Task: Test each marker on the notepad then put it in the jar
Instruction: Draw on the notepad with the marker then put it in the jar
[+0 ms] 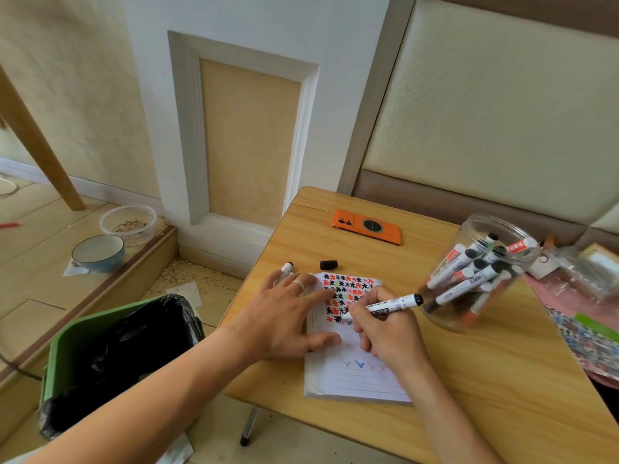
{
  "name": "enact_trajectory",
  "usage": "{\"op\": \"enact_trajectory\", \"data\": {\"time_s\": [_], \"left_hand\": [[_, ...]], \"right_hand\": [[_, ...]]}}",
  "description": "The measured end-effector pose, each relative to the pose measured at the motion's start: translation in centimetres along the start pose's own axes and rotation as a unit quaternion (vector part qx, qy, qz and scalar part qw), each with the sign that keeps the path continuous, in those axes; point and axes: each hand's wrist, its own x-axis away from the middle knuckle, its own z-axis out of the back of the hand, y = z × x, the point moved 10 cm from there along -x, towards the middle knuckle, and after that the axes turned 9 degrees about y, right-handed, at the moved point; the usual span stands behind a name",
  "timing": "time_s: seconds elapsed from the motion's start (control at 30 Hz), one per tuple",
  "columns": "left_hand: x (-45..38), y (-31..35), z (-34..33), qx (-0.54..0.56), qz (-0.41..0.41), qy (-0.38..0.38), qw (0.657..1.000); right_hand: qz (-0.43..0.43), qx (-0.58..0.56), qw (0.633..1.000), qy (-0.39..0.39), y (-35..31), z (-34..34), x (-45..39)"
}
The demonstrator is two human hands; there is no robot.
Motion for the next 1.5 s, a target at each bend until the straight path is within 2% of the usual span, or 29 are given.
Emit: {"op": "enact_trajectory", "data": {"time_s": [0.23, 0.53, 0.73, 0.93, 1.13, 1.5], "left_hand": [[-4.3, -2.0, 1.3, 0.019, 0.055, 0.11, 0.992], [-8.4, -3.7, -0.6, 0.003, 0.118, 0.123, 0.985], [-8.5, -2.8, 0.5, 0.004, 0.111, 0.158, 0.981], [-5.3, -0.6, 3.2, 0.022, 0.077, 0.213, 0.974], [-2.9, 0.9, 4.1, 0.035, 0.063, 0.222, 0.972], [-1.2, 3.9, 4.0, 0.095, 0.01, 0.207, 0.974]], "right_hand": [[0.003, 0.001, 1.0, -0.008, 0.1, -0.1, 0.1], [0.011, -0.002, 1.0, -0.02, -0.3, -0.4, 0.2], [0.006, -0.022, 1.0, -0.019, -0.4, 0.1, 0.2], [-0.025, -0.132, 0.991, -0.002, -0.5, 1.3, 0.0], [-0.04, -0.206, 0.978, 0.021, -0.9, 1.9, 0.1], [0.012, -0.155, 0.988, -0.018, -1.4, 0.9, 0.5]]}}
